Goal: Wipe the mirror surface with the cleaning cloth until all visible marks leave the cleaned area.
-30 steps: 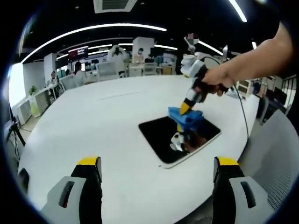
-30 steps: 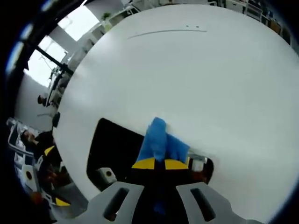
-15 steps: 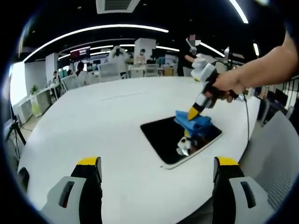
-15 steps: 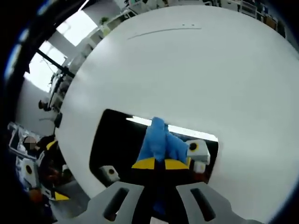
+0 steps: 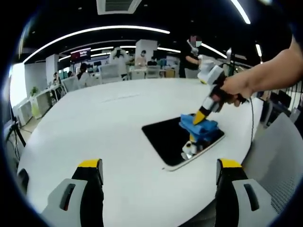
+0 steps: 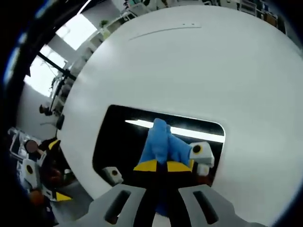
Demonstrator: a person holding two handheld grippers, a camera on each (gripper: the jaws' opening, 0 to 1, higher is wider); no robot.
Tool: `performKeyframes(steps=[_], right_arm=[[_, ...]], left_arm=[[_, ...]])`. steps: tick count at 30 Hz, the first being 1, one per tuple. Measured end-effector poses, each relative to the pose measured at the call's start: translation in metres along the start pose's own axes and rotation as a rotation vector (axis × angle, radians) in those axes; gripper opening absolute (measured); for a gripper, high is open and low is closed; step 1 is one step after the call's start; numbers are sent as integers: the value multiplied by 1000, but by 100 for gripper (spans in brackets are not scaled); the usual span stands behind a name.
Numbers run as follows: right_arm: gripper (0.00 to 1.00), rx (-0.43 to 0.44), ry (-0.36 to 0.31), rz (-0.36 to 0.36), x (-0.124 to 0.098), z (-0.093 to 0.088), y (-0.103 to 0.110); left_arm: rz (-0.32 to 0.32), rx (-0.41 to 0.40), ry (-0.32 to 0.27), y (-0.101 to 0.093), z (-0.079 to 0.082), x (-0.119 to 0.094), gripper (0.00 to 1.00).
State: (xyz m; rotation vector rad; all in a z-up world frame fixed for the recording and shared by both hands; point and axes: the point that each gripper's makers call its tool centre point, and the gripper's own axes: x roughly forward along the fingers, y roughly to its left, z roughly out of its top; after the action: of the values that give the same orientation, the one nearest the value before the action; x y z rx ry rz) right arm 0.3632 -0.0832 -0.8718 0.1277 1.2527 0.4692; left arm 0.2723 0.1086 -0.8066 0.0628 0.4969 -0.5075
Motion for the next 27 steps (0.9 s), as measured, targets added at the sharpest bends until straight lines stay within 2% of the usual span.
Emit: performKeyframes(steps=[27], right_arm=[[0, 14, 6, 49, -12, -50, 13]], left_arm=[[16, 17, 0, 2, 1, -2, 100]])
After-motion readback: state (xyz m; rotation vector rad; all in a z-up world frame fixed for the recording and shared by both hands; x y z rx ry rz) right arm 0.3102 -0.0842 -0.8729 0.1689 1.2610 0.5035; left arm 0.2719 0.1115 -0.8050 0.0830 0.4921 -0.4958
